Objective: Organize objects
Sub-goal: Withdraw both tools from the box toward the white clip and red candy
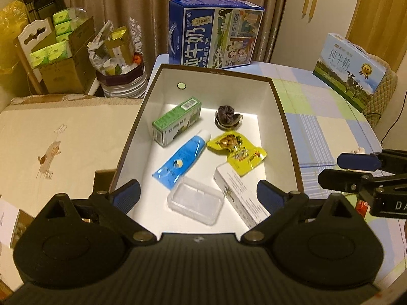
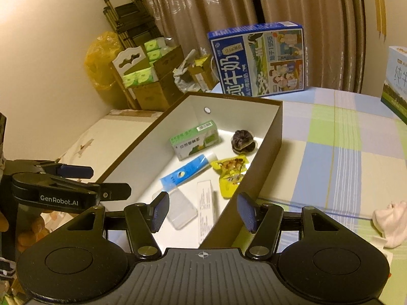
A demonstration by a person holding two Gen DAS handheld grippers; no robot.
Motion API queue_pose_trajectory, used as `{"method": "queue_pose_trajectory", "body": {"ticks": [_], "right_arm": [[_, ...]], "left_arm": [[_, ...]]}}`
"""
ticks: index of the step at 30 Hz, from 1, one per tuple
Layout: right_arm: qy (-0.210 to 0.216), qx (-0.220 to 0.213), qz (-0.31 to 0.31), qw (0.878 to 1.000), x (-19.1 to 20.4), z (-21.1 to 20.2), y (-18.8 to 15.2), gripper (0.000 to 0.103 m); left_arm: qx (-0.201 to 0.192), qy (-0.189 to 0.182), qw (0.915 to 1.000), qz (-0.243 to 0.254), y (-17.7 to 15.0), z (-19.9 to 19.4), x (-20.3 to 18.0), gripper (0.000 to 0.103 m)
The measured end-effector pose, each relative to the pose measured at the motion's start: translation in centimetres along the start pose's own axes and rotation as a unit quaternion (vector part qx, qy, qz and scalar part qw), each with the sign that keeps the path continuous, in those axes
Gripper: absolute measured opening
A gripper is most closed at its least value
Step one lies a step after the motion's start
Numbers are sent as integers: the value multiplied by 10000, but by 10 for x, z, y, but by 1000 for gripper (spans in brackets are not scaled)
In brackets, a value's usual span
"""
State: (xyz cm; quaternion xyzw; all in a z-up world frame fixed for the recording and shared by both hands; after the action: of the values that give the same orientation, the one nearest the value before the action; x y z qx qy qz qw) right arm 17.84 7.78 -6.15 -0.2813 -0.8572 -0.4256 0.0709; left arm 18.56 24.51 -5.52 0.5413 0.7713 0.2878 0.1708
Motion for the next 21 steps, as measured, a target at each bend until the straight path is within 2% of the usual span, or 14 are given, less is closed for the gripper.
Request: {"method": "queue_pose_trajectory", "body": {"ticks": [10,21], "right_arm": [[188,295,14,9994,-2,-25,-34,57],[255,500,98,9984,-22,-50,-60,57]], "left_arm": [[184,30,9998,-62,-36,-19,-24,96],[411,83,9991,-89,-68,-31,-61,96]]}}
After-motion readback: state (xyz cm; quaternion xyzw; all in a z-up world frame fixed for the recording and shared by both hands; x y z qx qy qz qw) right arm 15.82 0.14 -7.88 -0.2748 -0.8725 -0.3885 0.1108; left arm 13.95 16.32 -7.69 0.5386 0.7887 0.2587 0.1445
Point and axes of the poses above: each gripper's, at about its wrist camera, not at the fingertips, and z roughly the way its jaws point, x to its left, y to its top, the point moved 10 cm from there along z, roughly the way its jaws point, and after that the axes turned 7 degrees about y, right-handed, at the moved point
